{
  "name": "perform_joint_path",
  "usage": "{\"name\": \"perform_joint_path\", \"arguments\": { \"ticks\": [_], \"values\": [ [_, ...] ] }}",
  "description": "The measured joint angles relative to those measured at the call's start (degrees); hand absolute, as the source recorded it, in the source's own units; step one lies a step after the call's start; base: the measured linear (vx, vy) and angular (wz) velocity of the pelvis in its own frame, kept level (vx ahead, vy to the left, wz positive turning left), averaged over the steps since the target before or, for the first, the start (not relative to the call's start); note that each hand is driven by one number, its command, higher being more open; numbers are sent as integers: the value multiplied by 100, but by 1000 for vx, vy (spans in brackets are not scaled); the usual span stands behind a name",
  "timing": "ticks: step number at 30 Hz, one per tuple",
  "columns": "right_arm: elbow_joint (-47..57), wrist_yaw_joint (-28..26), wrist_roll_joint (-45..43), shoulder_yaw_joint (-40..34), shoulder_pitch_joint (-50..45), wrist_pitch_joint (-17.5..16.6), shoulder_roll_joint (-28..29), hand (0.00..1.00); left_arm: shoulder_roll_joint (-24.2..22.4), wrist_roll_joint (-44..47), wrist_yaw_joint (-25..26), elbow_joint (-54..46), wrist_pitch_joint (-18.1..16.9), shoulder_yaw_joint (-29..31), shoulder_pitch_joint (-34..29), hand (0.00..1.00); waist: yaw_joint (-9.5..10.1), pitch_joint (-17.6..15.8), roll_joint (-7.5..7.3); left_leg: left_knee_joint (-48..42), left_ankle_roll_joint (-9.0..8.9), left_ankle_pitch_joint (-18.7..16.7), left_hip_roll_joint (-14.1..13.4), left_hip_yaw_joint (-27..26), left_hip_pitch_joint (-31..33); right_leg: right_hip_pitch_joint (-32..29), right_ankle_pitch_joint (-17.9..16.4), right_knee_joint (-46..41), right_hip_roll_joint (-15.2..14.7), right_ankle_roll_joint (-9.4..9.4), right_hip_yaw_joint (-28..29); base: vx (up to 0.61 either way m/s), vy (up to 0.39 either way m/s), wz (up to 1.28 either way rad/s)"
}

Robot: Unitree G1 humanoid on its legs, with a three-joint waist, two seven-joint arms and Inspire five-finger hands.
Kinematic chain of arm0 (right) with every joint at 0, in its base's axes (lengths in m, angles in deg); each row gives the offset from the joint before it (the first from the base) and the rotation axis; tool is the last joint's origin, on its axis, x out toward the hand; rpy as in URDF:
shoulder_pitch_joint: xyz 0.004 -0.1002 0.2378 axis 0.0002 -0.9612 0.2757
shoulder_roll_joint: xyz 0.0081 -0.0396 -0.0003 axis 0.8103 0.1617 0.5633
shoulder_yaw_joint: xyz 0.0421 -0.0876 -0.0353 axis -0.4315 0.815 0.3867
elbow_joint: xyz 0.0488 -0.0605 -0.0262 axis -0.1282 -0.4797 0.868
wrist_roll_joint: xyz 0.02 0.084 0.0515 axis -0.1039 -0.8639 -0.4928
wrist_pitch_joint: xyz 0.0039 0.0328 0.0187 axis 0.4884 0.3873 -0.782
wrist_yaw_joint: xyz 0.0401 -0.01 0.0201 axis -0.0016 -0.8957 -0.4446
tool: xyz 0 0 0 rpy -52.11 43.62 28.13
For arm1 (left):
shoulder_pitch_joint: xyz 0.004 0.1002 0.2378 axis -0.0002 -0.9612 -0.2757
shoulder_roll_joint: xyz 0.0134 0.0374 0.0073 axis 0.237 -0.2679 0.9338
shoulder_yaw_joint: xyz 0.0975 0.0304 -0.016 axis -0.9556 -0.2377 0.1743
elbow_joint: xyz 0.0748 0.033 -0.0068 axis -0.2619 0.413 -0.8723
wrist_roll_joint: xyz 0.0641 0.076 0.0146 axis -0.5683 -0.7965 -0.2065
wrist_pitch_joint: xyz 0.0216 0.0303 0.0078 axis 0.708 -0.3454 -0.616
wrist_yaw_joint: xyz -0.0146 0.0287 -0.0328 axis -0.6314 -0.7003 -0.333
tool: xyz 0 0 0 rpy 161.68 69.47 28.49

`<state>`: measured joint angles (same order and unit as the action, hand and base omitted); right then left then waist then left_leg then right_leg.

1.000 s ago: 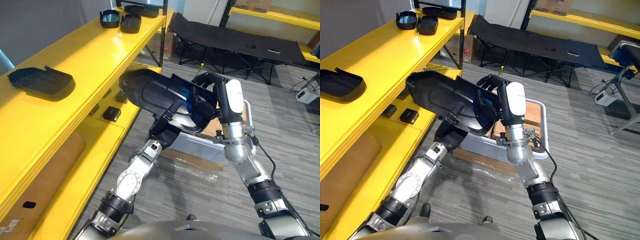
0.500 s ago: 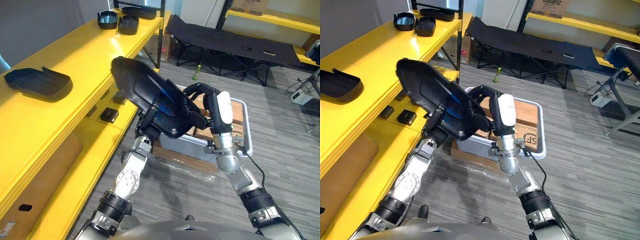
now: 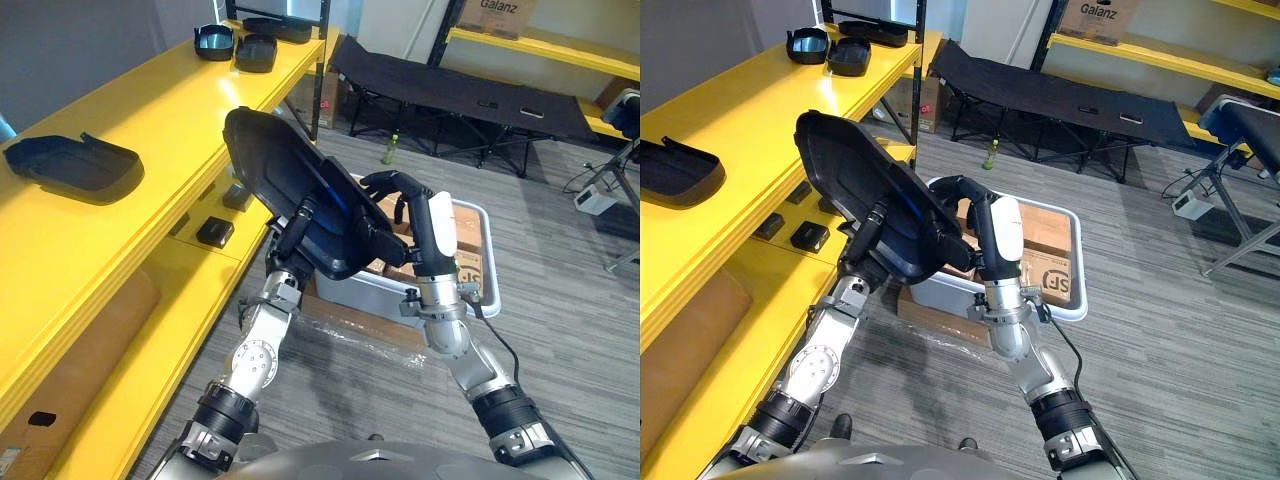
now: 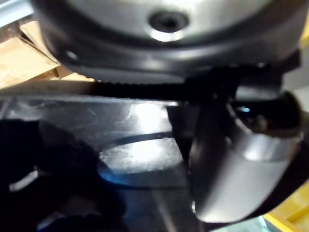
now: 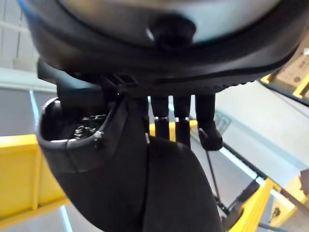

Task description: Walk over and take three plastic housings, then place them on the shelf

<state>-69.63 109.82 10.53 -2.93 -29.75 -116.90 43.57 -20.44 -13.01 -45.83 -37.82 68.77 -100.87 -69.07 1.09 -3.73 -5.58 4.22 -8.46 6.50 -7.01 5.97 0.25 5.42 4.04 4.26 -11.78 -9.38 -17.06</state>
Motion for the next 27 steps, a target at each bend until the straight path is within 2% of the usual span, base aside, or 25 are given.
{"name": "perform_joint_path", "arguments": {
  "ticks": [3,5,9,12,15,18,20,23,26,27],
  "values": [
    [-1,-43,-25,190,-126,27,32,100,-182,-784,396,-210,-228,201,-5,0,3,2,8,0,-6,-9,0,-3,-35,12,-15,-22,-1,23,0,0,0,0],
    [10,-82,-51,218,-131,62,57,100,-195,-1195,560,-448,-234,295,-7,0,2,8,21,-1,-7,-17,0,-5,-48,15,-29,-37,-1,43,0,0,0,0],
    [436,-106,-672,182,-147,320,307,100,-368,-1889,830,-880,-225,525,-81,0,-5,26,64,-8,-15,-37,0,-16,-68,13,-52,-59,-2,74,9,0,0,0],
    [972,-122,-1254,-57,-318,573,480,100,-506,-2812,1254,-998,-227,926,-105,0,-17,73,142,-17,-20,-79,0,-21,-70,12,-64,-58,-3,92,12,0,0,-1],
    [1261,-157,-1611,-396,-461,947,626,100,-518,-3829,1967,-1032,-116,1402,-288,0,-118,109,215,-116,-19,-144,0,-88,-67,14,-65,-28,-3,94,78,0,0,-10],
    [1544,-259,-1853,-563,-809,1152,649,100,-518,-4490,2421,-1032,141,1592,-438,0,-144,118,252,-120,-20,-165,-1,-107,-66,9,-64,-2,-1,91,99,11,-2,-7],
    [1795,-465,-2079,-587,-1057,1295,665,100,-540,-5163,2820,-1031,291,1764,-529,0,-167,125,279,-127,-22,-198,-2,-156,-68,-23,-49,1,-1,67,161,19,0,-12],
    [2031,-886,-2633,-628,-1366,1424,794,100,-554,-6280,3376,-1034,307,1991,-563,0,-283,125,284,-141,-22,-228,-3,-174,-66,-27,-49,0,-2,67,175,10,1,-4],
    [2069,-1119,-3232,-741,-1712,1593,930,100,-544,-6580,3451,-1119,229,2243,-562,0,-294,123,300,-218,-18,-298,-3,-230,-61,-19,-53,-1,-7,68,209,3,4,-6],
    [2068,-1152,-3411,-805,-1840,1710,967,100,-548,-6487,3359,-1139,37,2296,-576,0,-293,117,311,-217,-17,-298,-3,-236,-56,-23,-54,-2,-9,69,209,0,0,0]
  ]
}}
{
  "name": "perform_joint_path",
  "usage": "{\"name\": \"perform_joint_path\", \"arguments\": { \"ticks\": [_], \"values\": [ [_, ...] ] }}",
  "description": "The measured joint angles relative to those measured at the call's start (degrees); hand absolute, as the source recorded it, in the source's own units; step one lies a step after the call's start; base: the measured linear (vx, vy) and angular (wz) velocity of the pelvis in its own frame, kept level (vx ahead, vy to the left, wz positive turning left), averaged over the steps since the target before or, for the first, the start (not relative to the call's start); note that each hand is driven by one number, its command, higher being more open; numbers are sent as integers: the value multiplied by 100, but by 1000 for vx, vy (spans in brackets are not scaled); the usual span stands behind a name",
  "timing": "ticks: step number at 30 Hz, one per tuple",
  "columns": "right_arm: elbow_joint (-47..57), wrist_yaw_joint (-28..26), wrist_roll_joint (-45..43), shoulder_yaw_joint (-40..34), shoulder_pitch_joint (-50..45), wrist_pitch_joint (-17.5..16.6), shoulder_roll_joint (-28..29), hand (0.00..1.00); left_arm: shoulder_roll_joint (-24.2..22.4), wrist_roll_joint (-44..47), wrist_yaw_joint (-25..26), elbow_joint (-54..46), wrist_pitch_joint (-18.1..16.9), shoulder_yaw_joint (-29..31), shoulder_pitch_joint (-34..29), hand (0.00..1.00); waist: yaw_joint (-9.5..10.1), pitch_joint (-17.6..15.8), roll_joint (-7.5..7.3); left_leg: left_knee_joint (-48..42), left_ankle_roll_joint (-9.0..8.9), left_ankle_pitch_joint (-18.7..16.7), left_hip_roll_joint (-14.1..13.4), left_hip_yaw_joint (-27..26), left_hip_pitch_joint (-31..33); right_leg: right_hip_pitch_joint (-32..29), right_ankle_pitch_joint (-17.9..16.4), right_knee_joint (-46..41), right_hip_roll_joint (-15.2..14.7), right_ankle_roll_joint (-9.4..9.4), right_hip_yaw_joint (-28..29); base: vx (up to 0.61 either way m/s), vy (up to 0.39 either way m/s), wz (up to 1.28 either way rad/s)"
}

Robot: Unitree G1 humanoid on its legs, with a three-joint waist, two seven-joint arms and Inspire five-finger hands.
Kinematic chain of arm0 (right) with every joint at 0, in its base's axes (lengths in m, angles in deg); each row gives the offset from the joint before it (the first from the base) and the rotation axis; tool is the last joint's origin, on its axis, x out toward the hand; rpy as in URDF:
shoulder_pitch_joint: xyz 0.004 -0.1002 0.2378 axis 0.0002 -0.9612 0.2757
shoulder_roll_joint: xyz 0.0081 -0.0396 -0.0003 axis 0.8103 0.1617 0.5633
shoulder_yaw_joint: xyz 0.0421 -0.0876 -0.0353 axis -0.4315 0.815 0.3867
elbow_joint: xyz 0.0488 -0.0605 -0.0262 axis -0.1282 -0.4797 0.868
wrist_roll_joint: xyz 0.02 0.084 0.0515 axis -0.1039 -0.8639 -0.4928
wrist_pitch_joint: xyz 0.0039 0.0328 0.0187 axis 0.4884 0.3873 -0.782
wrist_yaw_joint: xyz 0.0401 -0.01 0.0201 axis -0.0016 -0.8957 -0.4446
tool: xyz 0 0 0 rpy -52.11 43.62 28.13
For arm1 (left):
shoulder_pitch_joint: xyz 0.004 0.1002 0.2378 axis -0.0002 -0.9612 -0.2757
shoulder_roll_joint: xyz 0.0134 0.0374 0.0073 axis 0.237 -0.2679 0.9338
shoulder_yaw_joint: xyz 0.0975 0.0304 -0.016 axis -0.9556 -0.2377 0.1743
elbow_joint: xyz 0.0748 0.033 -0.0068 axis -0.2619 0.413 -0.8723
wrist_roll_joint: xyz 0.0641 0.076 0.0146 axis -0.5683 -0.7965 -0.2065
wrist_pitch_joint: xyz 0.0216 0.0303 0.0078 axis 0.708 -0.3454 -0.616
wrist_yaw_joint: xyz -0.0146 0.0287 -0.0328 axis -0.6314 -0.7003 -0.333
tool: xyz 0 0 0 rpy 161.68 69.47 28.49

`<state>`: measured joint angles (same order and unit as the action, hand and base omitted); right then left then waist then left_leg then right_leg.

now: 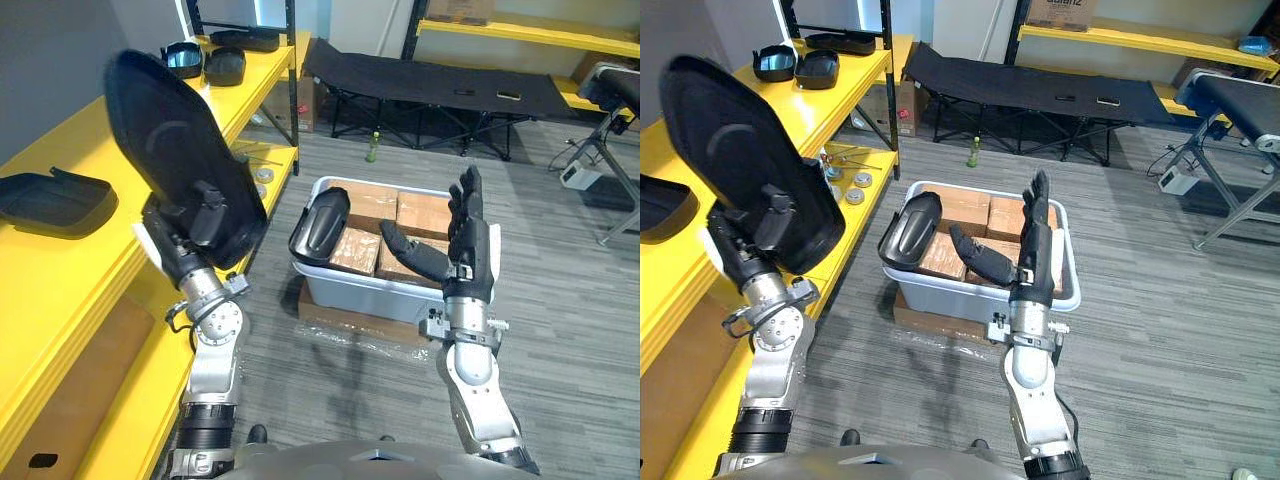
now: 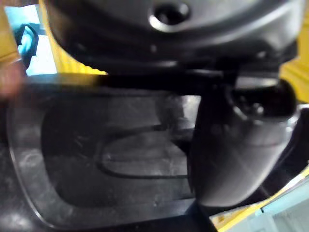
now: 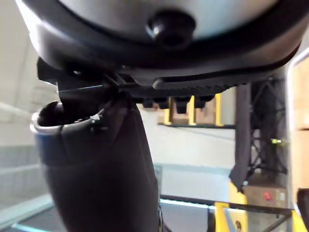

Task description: Walk over and take three plastic housings, then place them on the shelf

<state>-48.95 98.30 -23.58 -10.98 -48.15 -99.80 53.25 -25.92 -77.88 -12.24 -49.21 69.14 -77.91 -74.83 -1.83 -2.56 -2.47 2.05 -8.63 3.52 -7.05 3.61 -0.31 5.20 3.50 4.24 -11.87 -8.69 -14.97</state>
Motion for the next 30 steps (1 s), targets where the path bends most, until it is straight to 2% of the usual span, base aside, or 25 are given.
{"name": "perform_joint_path", "arguments": {
  "ticks": [1,3,6,8,12,15,16,19,21,24,27,30],
  "values": [
    [-1,-36,-98,-50,-66,58,35,100,1,135,-128,-19,-147,10,-32,0,3,-4,6,0,0,0,0,-1,3,-1,-2,-2,0,2,-1,0,0,0],
    [-20,-264,-528,-194,-293,210,151,100,-47,878,-824,-552,-588,-93,-485,0,-19,-24,39,-4,2,-19,0,-22,2,-11,-20,-13,-6,12,6,0,0,0],
    [-56,-627,-997,-302,-477,389,157,100,-50,1357,-1401,-1036,-872,-314,-876,0,-9,-38,97,-40,4,-43,0,-26,9,-8,-32,-19,-6,14,8,0,0,0],
    [-166,-1139,-1114,-347,-534,594,76,100,-43,1588,-1835,-1218,-1002,-381,-1084,0,-15,-21,198,-95,1,-73,0,-25,16,7,-36,-22,-6,13,12,0,0,0],
    [-260,-1538,-1558,-340,-468,609,-1,100,-23,1794,-2449,-1405,-1047,-208,-1434,0,45,-6,331,-104,1,-73,1,43,64,24,-49,-20,-2,17,-59,-17,-1,7],
    [-265,-1619,-1560,-313,-312,627,-74,100,24,1808,-2657,-1563,-1046,-11,-1565,0,117,-8,336,-184,1,-73,27,221,205,28,-55,-19,0,17,-229,-20,-5,29],
    [-312,-1617,-1448,-299,-174,716,-141,100,25,1810,-2742,-1615,-1046,106,-1569,0,224,-11,340,-184,1,-65,43,308,218,66,-53,-18,-1,11,-298,-7,-1,30],
    [-644,-1580,-1213,-65,274,848,-189,100,34,1869,-2833,-1895,-1046,369,-1691,0,379,-15,336,-188,-7,-42,77,554,231,234,-120,-19,2,-3,-572,-4,-20,49],
    [-740,-1565,-1196,111,478,926,-220,100,34,1910,-2970,-2200,-1056,529,-1845,0,589,-17,346,-188,-16,-6,114,780,322,298,-159,-16,10,-12,-802,4,-29,49],
    [-862,-1578,-930,390,698,996,-213,100,34,2072,-3259,-2374,-1222,749,-2072,0,818,-26,332,-181,-18,25,161,953,399,343,-172,-12,4,-17,-978,21,-12,34],
    [-940,-1603,-813,499,864,1000,-193,100,29,2273,-3537,-2377,-1265,883,-2245,0,936,-39,295,-182,-18,25,181,1029,402,388,-195,-11,0,-16,-1052,17,-5,15],
    [-940,-1668,-814,498,942,1001,-188,100,28,2277,-3750,-2377,-1264,901,-2373,0,948,-59,256,-187,-24,31,182,1064,414,395,-216,-27,5,-2,-1087,1,-2,5]
  ]
}}
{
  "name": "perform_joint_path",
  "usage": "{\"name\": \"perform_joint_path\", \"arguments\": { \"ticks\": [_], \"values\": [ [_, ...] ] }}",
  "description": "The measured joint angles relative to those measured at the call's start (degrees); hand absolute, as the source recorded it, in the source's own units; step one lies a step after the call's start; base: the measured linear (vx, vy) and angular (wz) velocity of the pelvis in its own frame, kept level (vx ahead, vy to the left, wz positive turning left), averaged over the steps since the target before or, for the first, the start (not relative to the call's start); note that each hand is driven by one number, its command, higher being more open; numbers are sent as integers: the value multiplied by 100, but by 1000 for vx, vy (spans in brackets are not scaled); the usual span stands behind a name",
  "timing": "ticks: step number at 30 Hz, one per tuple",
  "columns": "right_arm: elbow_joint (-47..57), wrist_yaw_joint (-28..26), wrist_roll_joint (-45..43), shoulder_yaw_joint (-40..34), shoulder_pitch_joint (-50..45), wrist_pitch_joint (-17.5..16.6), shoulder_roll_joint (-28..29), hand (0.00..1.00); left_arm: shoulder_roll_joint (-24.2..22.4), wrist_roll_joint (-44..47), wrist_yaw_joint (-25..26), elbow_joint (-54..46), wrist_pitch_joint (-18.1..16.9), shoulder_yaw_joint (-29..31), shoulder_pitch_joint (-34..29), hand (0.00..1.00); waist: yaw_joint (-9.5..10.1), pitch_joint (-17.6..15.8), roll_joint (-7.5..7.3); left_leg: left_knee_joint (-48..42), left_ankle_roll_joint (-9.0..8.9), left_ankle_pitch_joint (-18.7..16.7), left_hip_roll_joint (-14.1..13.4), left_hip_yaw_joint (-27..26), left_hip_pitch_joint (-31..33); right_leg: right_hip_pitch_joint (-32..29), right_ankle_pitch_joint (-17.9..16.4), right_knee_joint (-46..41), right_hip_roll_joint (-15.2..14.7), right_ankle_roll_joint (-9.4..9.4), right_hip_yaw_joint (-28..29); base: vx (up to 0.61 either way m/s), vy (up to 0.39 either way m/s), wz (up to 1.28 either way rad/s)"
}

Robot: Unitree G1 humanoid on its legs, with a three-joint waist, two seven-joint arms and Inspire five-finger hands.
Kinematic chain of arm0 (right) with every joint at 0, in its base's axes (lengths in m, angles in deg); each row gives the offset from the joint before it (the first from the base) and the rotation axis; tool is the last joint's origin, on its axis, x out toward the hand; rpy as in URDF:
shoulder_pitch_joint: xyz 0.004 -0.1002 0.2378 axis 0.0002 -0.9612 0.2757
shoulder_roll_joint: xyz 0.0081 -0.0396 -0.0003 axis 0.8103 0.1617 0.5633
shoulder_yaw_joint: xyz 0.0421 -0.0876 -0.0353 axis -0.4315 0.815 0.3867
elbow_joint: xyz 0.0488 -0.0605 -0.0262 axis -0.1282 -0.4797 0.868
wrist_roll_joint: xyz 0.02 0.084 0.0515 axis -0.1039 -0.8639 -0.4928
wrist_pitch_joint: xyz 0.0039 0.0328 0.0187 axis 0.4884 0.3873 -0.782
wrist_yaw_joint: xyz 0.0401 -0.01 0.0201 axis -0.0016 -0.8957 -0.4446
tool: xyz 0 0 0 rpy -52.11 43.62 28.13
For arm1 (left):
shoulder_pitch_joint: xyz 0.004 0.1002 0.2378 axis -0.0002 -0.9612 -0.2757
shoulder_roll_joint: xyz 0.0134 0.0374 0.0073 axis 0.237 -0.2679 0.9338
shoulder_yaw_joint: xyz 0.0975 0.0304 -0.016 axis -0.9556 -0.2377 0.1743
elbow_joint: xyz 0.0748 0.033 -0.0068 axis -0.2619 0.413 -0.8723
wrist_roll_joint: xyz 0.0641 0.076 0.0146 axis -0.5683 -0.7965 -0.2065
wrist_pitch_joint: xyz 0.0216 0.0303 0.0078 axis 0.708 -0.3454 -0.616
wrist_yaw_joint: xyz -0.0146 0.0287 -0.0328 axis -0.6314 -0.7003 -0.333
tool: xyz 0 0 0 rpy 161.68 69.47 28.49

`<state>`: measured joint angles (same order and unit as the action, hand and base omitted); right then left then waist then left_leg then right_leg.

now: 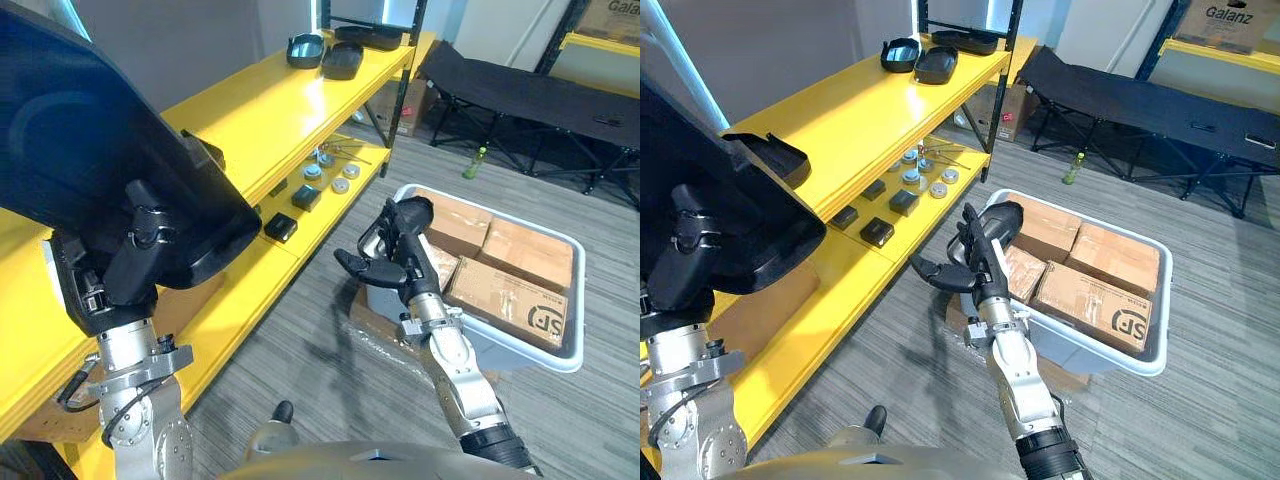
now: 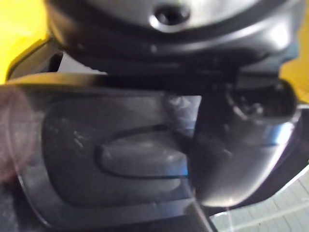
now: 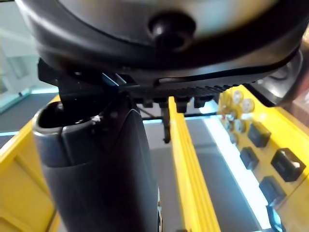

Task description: Walk over and take three plastic housings, then place them on the shelf

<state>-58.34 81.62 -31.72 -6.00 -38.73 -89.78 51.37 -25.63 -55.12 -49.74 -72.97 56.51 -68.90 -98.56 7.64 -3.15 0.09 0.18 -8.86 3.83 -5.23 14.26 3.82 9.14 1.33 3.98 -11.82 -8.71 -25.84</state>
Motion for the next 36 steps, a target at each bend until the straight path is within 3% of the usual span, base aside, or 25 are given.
{"name": "perform_joint_path", "arguments": {
  "ticks": [6,12,16,19,20,21,22,27,29,36],
  "values": [
    [0,-135,25,65,2,178,-30,100,-7,16,-81,1,69,-62,-91,0,-14,-72,-29,-108,5,-5,-5,2,15,13,-50,-107,5,41,3,0,-1,2],
    [-13,-329,216,228,-161,384,-142,100,-1,133,-215,201,123,-672,-78,0,-83,-174,81,21,179,286,66,52,206,66,-348,-532,-100,-1,-522,-25,-8,47],
    [-13,-245,216,228,-162,349,-141,100,16,129,-316,349,124,-877,-55,0,-146,-219,117,21,217,430,72,-263,311,122,-501,-785,-241,-60,-801,-39,23,53],
    [-12,-93,129,228,-159,208,-23,100,171,87,-322,478,126,-924,53,0,-162,-267,34,10,258,458,231,-272,317,-99,-917,-1506,-544,17,-706,-4,32,19],
    [-12,-57,157,225,-160,186,9,100,213,96,-347,492,126,-927,71,0,-179,-279,14,9,270,461,272,-257,316,-146,-1002,-1629,-586,42,-644,-5,-4,23],
    [-11,1,156,212,-208,119,26,100,307,109,-459,624,126,-951,219,0,-200,-281,7,10,290,481,333,-188,323,-233,-1169,-1856,-620,197,-428,-7,-15,32],
    [-11,2,154,204,-229,89,21,100,382,108,-489,692,128,-988,308,0,-252,-281,0,21,256,540,373,-116,333,-228,-1224,-1908,-621,197,-345,-12,-33,43],
    [-12,-208,152,162,-245,-133,-95,100,484,43,-531,800,133,-1214,447,0,-308,-303,67,262,309,788,321,-149,270,-202,-1183,-1796,-553,73,-333,-47,-38,7],
    [-12,-323,156,211,-233,-316,-214,100,484,-112,-435,812,143,-1231,438,0,-307,-349,140,304,297,830,201,-209,280,-223,-1107,-1528,-317,-47,-40,-89,-38,-14],
    [-10,-642,-5,262,-258,-916,-365,100,450,-140,-182,812,146,-1205,296,0,-225,-432,176,155,356,719,179,-356,443,-370,-1094,-1441,-215,-31,235,-54,-14,-1]
  ]
}}
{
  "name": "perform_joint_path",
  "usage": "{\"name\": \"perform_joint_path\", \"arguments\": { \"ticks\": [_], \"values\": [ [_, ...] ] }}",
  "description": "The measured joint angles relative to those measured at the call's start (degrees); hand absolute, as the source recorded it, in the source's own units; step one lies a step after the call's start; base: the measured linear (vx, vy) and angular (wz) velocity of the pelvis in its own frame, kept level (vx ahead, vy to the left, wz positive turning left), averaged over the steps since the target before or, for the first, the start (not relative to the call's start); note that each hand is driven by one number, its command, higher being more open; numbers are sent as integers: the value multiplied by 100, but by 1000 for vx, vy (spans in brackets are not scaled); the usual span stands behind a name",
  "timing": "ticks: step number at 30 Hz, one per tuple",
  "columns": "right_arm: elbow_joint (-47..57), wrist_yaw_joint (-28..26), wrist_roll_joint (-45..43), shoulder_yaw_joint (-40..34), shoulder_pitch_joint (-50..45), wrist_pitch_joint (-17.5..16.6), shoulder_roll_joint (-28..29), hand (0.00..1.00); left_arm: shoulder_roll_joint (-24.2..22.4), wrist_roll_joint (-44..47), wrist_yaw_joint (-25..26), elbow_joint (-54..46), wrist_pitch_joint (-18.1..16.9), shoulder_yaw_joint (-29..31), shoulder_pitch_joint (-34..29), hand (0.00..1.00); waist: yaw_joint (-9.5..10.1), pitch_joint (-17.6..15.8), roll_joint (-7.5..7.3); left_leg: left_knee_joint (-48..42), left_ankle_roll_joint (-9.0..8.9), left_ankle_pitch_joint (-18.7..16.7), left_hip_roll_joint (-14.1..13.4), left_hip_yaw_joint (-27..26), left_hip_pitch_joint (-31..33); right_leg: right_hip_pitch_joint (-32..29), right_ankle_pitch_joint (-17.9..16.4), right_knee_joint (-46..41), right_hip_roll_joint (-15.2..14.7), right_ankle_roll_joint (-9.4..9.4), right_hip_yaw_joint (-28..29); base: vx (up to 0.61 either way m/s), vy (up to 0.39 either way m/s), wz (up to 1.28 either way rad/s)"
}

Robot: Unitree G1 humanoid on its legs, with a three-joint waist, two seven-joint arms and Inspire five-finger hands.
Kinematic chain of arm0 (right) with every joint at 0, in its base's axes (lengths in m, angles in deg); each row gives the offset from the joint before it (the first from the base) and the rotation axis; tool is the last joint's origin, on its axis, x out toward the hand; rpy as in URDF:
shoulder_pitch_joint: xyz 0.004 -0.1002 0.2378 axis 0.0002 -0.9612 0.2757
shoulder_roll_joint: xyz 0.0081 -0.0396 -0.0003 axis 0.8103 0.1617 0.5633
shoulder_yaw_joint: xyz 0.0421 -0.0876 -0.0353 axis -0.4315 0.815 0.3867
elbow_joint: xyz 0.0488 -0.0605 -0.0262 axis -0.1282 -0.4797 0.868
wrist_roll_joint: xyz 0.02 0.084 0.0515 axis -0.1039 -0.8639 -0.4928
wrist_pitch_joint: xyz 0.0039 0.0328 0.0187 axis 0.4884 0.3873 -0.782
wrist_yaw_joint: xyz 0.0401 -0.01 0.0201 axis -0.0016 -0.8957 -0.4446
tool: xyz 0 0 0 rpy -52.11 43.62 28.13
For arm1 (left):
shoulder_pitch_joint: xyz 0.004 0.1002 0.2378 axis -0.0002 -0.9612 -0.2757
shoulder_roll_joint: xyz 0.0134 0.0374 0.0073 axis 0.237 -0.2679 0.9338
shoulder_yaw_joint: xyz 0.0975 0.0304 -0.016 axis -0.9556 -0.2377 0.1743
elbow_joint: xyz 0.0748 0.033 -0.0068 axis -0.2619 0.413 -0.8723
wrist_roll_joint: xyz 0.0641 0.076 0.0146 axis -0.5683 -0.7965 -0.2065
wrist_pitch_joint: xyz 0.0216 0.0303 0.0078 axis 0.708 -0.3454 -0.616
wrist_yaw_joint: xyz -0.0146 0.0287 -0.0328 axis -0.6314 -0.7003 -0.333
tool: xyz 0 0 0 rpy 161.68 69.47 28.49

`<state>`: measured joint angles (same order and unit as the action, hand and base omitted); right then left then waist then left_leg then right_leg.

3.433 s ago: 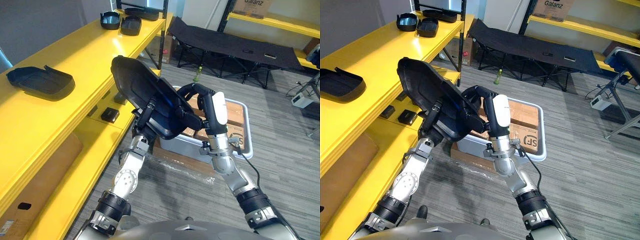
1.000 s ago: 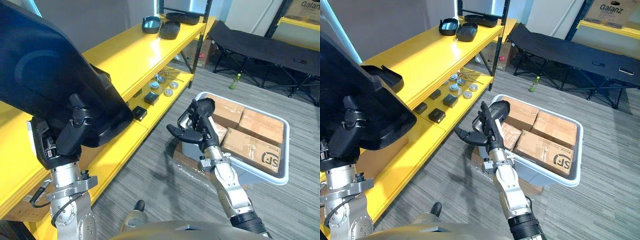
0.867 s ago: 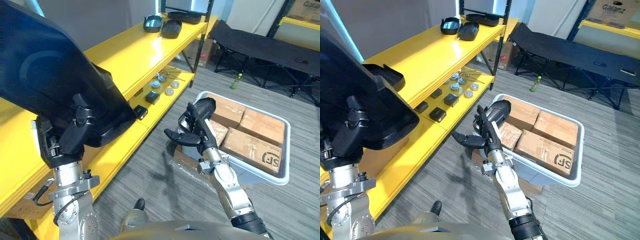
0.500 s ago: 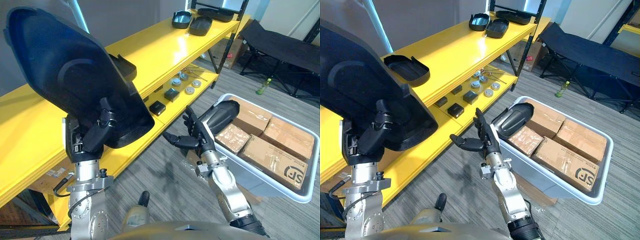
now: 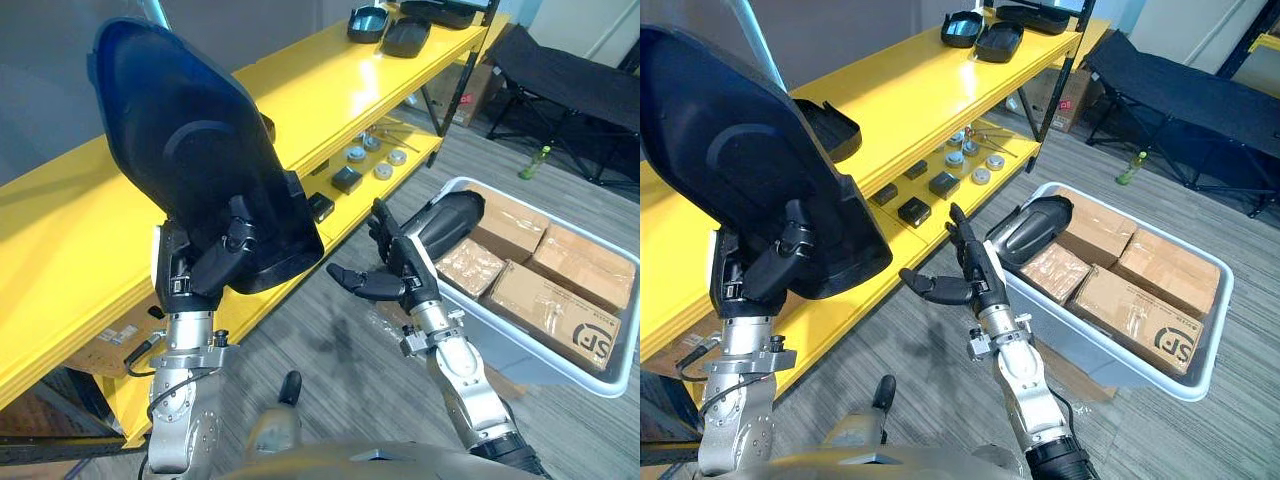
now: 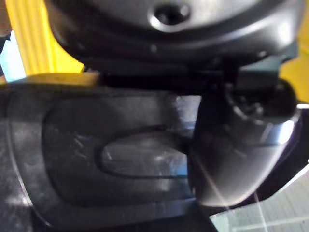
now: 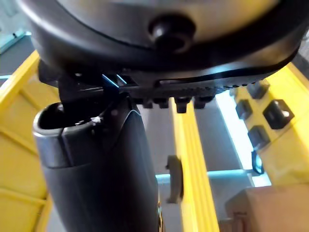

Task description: Walk over and take three plastic housings, then place them on the shelf

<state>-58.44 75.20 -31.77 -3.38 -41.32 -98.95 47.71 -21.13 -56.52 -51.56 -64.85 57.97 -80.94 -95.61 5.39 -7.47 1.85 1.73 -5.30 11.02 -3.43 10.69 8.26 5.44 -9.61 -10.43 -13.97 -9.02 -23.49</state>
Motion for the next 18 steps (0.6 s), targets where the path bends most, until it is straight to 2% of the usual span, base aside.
{"name": "perform_joint_path", "arguments": {
  "ticks": [2,4,7,8,9,10,11,12,13,14,15,16,17,18],
  "values": [
    [0,-24,-5,30,73,-87,5,100,-26,-1,9,-2,-3,65,-61,0,51,-47,-1,-332,6,-173,54,-30,167,-43,1,-79,-47,16,33,26,25,-9],
    [0,-14,-22,92,259,-135,7,100,-99,0,51,-2,-3,112,-140,0,101,-188,20,-1171,11,-592,149,-46,451,-13,-67,-306,-133,-15,37,29,47,-2],
    [-1,119,4,199,465,-163,22,100,-99,-4,83,-18,-2,149,-146,0,176,-246,28,-2277,80,-1255,277,-97,769,87,-387,-681,-291,-67,-17,14,95,13],
    [-1,204,19,211,488,-165,72,100,-85,-24,78,-24,1,187,-147,0,243,-269,-33,-2647,150,-1508,299,-257,833,199,-479,-712,-397,-96,-58,46,163,23],
    [-1,314,34,218,461,-163,120,100,-66,-46,60,-28,10,238,-151,0,290,-259,-141,-3073,405,-1732,316,-628,842,463,-482,-542,-484,-111,-152,87,171,24],
    [15,370,42,212,423,-165,134,100,-69,-46,47,-44,16,270,-161,0,290,-202,-85,-3194,543,-1940,330,-855,806,564,-461,-703,-483,-61,-147,190,157,38],
    [32,445,41,192,420,-202,164,100,-103,-51,32,-79,13,394,-119,0,298,-214,-51,-3358,489,-2178,383,-826,811,128,-451,-1829,-730,302,-13,184,188,48],
    [-7,507,39,217,398,-203,246,100,-84,-84,59,-114,14,546,-160,0,249,-192,-119,-3270,526,-2197,527,-767,759,-459,32,-2837,-942,670,379,216,240,49],
    [-26,509,41,221,397,-204,281,100,-58,-140,103,-133,14,622,-189,0,243,-200,-142,-3166,534,-2194,569,-732,691,-628,297,-3163,-958,755,567,144,222,48],
    [-35,513,43,232,409,-211,350,100,-14,-179,185,-142,13,769,-198,0,227,-227,-114,-3006,643,-2144,606,-544,595,-931,413,-3668,-863,660,918,270,84,55],
    [-34,531,40,248,435,-265,394,100,-4,-166,319,-141,13,860,-171,0,195,-228,-115,-2904,753,-2110,649,-302,482,-1136,-35,-3978,-527,560,1142,241,2,63],
    [-33,535,40,252,444,-293,400,100,-22,-155,353,-139,13,921,-152,0,189,-237,-99,-2831,768,-2106,666,-186,394,-1181,-230,-3954,-350,565,1176,290,-35,71],
    [-17,548,42,246,479,-351,376,100,-20,-150,404,-140,3,984,-104,0,201,-242,-90,-2669,774,-2095,712,37,220,-1295,-507,-3654,-27,630,1177,192,-20,58],
    [14,567,41,239,509,-383,349,100,-6,-149,440,-139,-7,992,-76,0,199,-242,-68,-2615,768,-2090,726,151,165,-1378,-588,-3419,131,693,1194,231,-51,95]
  ]
}}
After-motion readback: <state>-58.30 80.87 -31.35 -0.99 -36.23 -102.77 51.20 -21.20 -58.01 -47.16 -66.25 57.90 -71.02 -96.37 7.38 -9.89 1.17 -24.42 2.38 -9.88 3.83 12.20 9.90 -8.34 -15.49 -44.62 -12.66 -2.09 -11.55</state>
